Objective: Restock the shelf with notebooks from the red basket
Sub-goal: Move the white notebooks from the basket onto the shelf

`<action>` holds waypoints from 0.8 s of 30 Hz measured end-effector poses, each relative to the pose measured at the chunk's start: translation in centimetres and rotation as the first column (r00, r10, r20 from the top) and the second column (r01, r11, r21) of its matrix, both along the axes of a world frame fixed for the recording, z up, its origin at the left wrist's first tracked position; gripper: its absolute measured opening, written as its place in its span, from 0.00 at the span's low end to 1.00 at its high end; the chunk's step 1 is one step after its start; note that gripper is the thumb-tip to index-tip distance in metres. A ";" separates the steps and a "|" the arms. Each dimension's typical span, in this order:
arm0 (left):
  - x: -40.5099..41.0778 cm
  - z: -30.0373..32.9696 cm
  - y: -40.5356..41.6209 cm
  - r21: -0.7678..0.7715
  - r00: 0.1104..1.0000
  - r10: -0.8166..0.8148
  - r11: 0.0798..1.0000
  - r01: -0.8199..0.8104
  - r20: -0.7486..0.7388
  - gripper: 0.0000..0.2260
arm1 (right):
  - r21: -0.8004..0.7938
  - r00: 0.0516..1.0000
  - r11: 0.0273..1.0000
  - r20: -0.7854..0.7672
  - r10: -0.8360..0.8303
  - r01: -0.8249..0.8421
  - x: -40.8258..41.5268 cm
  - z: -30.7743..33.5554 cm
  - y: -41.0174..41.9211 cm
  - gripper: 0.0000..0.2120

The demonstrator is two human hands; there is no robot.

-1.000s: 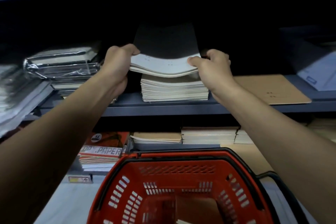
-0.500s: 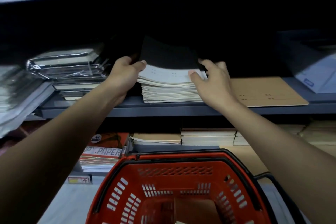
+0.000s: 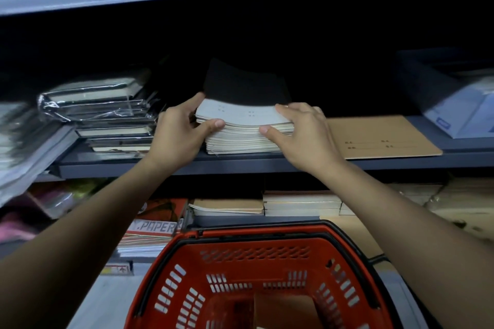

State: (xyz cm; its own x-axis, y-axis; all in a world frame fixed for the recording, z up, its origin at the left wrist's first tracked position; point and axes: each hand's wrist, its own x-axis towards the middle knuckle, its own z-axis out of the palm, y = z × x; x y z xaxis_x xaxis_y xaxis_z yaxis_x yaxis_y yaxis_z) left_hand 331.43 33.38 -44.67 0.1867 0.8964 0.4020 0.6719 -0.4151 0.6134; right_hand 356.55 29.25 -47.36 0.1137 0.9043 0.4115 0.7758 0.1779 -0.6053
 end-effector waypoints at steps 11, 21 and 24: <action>0.2 -1.0 -0.8 0.031 0.994 0.076 0.996 -0.079 0.082 0.37 | 0.015 0.998 1.000 -0.057 -0.024 0.025 -0.1 -0.3 0.1 0.32; 0.6 -1.7 -3.9 -0.007 0.976 0.017 1.000 -0.016 0.217 0.32 | 0.011 1.000 1.000 0.006 -0.016 0.016 -0.3 -1.1 -0.3 0.37; -0.2 -2.4 -4.8 -0.022 0.974 0.011 1.000 -0.006 0.227 0.33 | 0.006 1.000 1.000 -0.012 0.001 -0.001 -0.3 -1.2 -1.0 0.39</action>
